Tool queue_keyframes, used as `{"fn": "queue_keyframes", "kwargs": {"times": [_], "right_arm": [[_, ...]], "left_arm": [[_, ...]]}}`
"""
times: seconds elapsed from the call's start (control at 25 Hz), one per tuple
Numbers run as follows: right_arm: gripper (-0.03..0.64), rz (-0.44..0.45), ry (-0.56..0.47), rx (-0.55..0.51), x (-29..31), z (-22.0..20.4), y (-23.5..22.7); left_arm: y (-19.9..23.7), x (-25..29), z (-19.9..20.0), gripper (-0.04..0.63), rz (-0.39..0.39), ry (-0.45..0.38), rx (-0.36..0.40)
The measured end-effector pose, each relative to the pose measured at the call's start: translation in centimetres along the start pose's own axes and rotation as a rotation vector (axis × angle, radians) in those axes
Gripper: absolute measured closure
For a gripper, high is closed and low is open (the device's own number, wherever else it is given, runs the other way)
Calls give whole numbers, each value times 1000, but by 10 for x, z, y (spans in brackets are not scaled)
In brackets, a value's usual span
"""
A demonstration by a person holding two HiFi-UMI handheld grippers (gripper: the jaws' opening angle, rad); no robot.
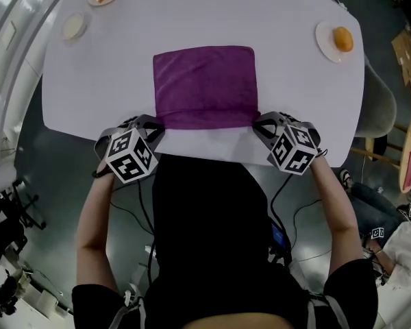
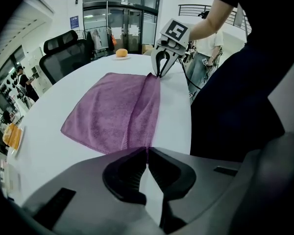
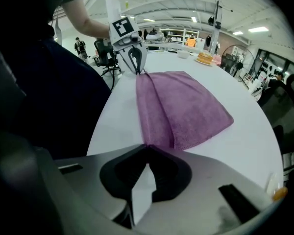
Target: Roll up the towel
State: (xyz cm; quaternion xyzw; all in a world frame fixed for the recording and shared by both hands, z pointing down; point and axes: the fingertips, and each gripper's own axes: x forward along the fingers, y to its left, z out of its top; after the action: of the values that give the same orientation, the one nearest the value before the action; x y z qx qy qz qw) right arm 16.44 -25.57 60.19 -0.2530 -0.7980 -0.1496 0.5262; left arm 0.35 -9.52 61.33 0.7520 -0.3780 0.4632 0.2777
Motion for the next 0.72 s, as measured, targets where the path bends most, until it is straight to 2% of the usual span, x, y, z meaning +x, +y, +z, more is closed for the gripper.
{"fn": "queue_keyframes", "kwargs": {"times": [0.2, 0.48, 0.72], "right_arm": [[597, 21, 9, -18, -3, 2, 12], [597, 101, 21, -30, -7, -3, 43], [597, 99, -15, 14, -16, 8, 29]], "left_arm": [[-16, -2, -4, 575, -22, 3, 17], [-49, -4, -11, 577, -74, -15, -10], [-38, -14, -8, 576, -49, -63, -65]]}}
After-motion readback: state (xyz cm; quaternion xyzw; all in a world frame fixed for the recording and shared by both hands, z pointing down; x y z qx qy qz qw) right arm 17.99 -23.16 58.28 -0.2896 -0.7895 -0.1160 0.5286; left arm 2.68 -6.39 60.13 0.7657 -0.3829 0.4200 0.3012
